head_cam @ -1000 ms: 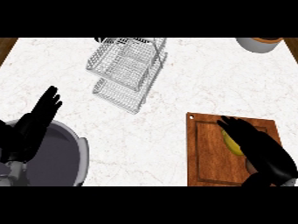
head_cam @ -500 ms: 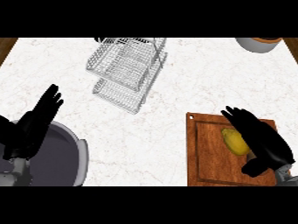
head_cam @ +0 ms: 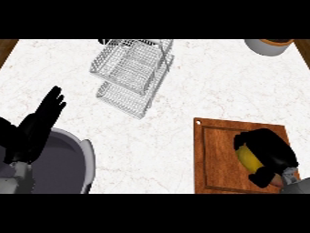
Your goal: Pick the lemon from the cutting board and place it in the tiered basket
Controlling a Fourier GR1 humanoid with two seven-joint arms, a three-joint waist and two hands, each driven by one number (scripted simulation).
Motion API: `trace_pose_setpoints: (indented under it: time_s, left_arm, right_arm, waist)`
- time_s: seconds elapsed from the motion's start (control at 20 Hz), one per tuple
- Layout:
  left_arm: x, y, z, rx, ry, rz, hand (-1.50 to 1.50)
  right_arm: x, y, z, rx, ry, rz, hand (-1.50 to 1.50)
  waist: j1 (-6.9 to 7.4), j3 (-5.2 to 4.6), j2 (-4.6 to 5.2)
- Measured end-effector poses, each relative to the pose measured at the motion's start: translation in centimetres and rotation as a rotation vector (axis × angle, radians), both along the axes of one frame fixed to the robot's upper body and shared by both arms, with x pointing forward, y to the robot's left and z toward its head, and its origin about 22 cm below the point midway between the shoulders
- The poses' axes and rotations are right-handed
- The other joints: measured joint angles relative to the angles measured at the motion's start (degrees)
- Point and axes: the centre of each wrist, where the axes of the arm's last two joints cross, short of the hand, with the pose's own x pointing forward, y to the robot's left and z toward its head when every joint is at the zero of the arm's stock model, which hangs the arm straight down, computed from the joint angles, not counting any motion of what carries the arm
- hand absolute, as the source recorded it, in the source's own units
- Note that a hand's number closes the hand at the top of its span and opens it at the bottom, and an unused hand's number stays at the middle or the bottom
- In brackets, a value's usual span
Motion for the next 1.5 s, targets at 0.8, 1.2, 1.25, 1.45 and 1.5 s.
trace_pose_setpoints:
  time_s: [0.8, 1.2, 1.25, 1.45, 1.5]
  left_arm:
    - [-0.2, 0.3, 0.0, -0.001, 0.009, 0.005, 0.00]
    - [-0.8, 0.8, -0.3, -0.003, 0.005, 0.006, 0.00]
    - [-0.9, 0.7, -0.3, -0.002, 0.004, 0.009, 0.00]
    - [-0.8, 0.8, -0.4, -0.009, 0.000, 0.002, 0.00]
    - [-0.8, 0.3, -0.2, -0.009, 0.001, 0.001, 0.00]
  right_arm:
    - [1.6, -0.5, 1.1, -0.040, -0.199, -0.384, 1.50]
    - [2.4, 2.4, 6.4, 0.317, -0.568, -0.491, 1.50]
    - [2.1, 2.9, 7.3, 0.369, -0.602, -0.483, 1.50]
    - [1.2, 5.0, 11.1, 0.514, -0.683, -0.436, 1.50]
    - [1.1, 5.3, 12.1, 0.536, -0.686, -0.425, 1.50]
  waist:
    - [-0.46, -0.05, 0.00]
    - [-0.67, 0.31, -0.05]
    - [-0.70, 0.32, -0.09]
    - [-0.57, 0.34, -0.06]
    - [-0.46, 0.32, -0.04]
